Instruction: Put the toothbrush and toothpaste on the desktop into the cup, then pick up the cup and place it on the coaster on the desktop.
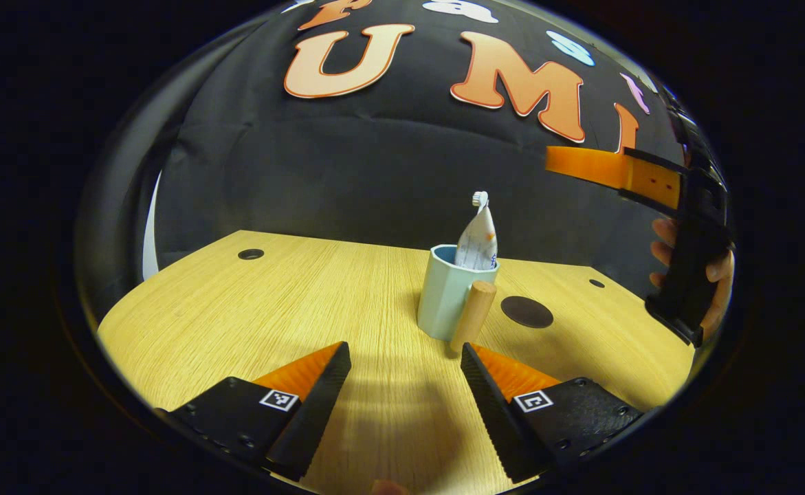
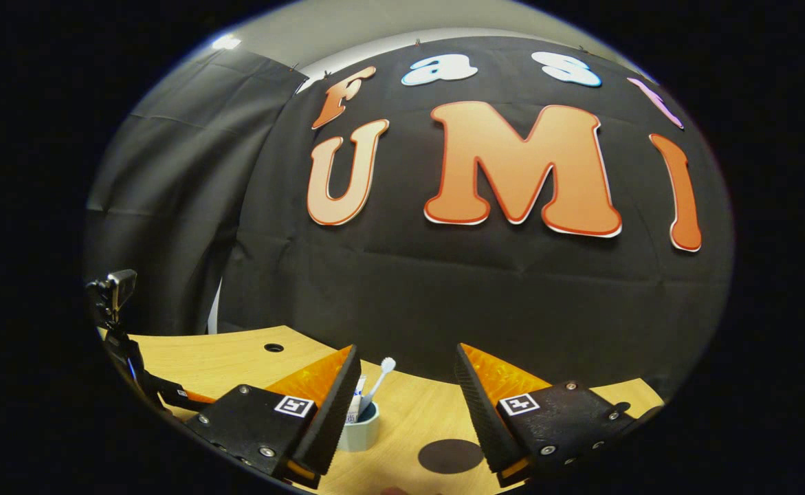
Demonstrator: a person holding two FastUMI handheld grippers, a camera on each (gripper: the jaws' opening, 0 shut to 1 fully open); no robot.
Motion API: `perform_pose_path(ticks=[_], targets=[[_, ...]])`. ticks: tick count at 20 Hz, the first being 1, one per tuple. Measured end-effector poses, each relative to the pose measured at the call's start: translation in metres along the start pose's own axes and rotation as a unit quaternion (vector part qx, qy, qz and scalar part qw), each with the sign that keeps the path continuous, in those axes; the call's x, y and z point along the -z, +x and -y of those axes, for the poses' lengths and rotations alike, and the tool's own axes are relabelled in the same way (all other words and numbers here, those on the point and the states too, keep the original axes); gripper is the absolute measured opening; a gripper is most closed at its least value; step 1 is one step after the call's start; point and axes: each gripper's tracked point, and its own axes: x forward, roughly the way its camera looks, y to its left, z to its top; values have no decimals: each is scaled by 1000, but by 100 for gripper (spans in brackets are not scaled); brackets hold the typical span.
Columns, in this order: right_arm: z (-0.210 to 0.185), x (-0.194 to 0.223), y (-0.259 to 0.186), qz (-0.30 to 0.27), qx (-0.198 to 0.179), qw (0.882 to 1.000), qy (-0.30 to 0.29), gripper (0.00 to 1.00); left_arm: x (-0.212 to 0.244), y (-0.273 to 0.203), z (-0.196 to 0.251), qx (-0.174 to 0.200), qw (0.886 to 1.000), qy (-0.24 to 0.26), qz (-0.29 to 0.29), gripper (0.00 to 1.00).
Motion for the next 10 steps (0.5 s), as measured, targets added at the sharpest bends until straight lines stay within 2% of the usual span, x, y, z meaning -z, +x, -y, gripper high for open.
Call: perform_pose_path(ticks=[5,7,10], targets=[[42,-17,-27,13,23,1000,2,88,-35,-7,20,0,1000,25,19,97],[56,-26,-39,21,29,999,12,88,-47,-8,26,2,1000,21,19,97],[73,-31,-56,19,39,999,-8,88,-65,-4,34,10,1000,9,5,97]])
